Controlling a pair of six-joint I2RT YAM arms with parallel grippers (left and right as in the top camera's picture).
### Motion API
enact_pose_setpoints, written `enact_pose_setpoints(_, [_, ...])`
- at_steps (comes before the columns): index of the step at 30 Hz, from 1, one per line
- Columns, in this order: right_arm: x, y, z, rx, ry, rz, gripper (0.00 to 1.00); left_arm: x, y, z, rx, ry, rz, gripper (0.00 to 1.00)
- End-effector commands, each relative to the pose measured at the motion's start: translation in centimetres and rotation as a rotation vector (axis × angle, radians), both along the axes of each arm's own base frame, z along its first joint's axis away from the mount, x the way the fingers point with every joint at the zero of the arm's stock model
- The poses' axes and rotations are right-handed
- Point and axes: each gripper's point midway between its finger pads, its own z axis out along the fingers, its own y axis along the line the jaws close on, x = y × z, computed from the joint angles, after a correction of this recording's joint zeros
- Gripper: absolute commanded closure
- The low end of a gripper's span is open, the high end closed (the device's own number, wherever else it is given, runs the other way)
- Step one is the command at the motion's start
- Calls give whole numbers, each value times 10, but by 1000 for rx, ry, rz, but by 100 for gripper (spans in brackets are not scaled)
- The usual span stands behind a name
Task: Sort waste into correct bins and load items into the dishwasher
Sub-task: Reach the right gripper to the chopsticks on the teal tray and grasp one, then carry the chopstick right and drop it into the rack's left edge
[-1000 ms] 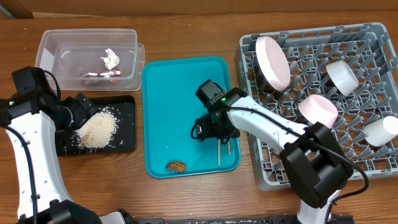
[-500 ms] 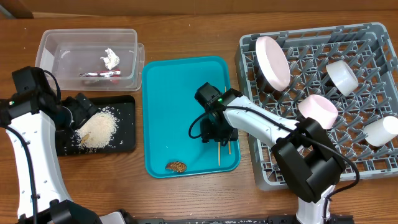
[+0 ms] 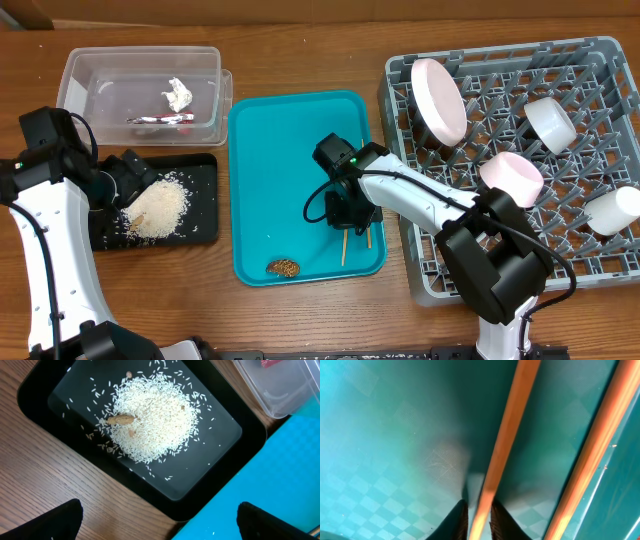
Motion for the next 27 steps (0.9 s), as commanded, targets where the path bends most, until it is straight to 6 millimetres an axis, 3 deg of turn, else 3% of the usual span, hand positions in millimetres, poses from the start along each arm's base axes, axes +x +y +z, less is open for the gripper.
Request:
enact_pose_setpoints(1, [-2,-1,-11,-17,18,2,87,1,-2,-4,-15,5,12,0])
enact_pose_setpoints(9, [-2,-1,-11,-17,18,1,93,1,-2,-4,-15,5,12,0])
enact_pose_setpoints(22, [-6,3,-9,8,38,9,95,1,-2,-4,-15,5,12,0])
enact_pose_setpoints(27, [-2,6,7,33,5,8,96,1,-2,-4,-15,5,12,0])
